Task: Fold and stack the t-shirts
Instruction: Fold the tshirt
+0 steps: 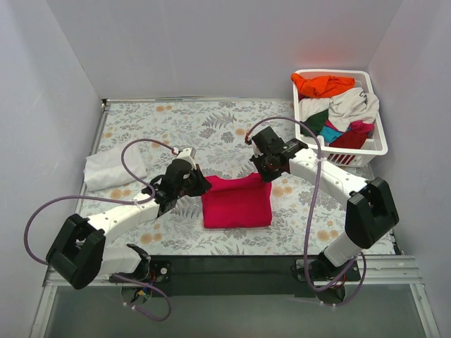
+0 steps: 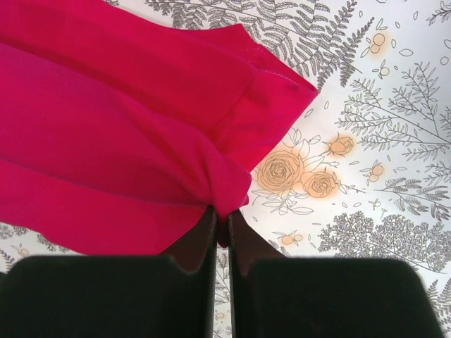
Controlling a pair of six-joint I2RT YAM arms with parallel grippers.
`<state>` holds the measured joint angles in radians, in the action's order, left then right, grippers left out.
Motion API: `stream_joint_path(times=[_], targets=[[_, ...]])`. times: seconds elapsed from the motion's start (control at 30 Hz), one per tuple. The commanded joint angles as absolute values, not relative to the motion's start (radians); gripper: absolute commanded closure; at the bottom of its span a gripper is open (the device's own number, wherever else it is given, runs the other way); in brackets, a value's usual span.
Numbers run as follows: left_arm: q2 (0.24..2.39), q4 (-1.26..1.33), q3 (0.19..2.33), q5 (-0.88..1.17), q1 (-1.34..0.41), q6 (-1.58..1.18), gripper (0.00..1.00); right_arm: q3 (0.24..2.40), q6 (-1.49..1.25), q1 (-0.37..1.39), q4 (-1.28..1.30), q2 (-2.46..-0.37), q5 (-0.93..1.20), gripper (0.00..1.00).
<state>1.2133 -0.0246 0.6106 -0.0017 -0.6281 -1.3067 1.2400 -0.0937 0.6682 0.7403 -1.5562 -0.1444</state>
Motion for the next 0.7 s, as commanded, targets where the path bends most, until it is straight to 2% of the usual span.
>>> stream_joint_path(times=[0.0,0.17,0.2,0.23,0.27,0.3,0.33,0.4,0.47,0.67], targets=[[1.256,0.028,0.629,-0.002,-0.598,-1.278,1.00,1.276,-0.063,0.635,0.696,-1.584,-0.160,0.99],[1.362,0.016,0.675,-0.053,-0.575,-1.282,1.00,1.319,-0.055,0.598,0.672,-1.675,-0.156,0.99],[1.379,0.006,0.692,-0.078,-0.569,-1.284,0.92,1.353,-0.055,0.585,0.669,-1.707,-0.176,0.97],[1.390,0.006,0.733,-0.103,-0.568,-1.285,0.83,1.380,-0.066,0.577,0.669,-1.721,-0.195,0.78],[1.402,-0.027,0.750,-0.145,-0.565,-1.284,0.73,1.403,-0.072,0.571,0.670,-1.735,-0.218,0.67],[1.402,-0.037,0.776,-0.161,-0.557,-1.281,0.53,1.425,-0.077,0.566,0.670,-1.743,-0.262,0.60],[1.401,-0.046,0.797,-0.179,-0.554,-1.276,0.47,1.468,-0.080,0.563,0.672,-1.746,-0.281,0.52],[1.375,-0.072,0.854,-0.231,-0.554,-1.256,0.34,1.492,-0.092,0.561,0.673,-1.730,-0.322,0.45],[1.349,-0.083,0.874,-0.253,-0.552,-1.241,0.27,1.497,-0.107,0.561,0.669,-1.681,-0.339,0.40],[1.298,-0.097,0.824,-0.141,-0.551,-1.259,0.20,1.375,-0.135,0.564,0.615,-1.542,-0.278,0.39]])
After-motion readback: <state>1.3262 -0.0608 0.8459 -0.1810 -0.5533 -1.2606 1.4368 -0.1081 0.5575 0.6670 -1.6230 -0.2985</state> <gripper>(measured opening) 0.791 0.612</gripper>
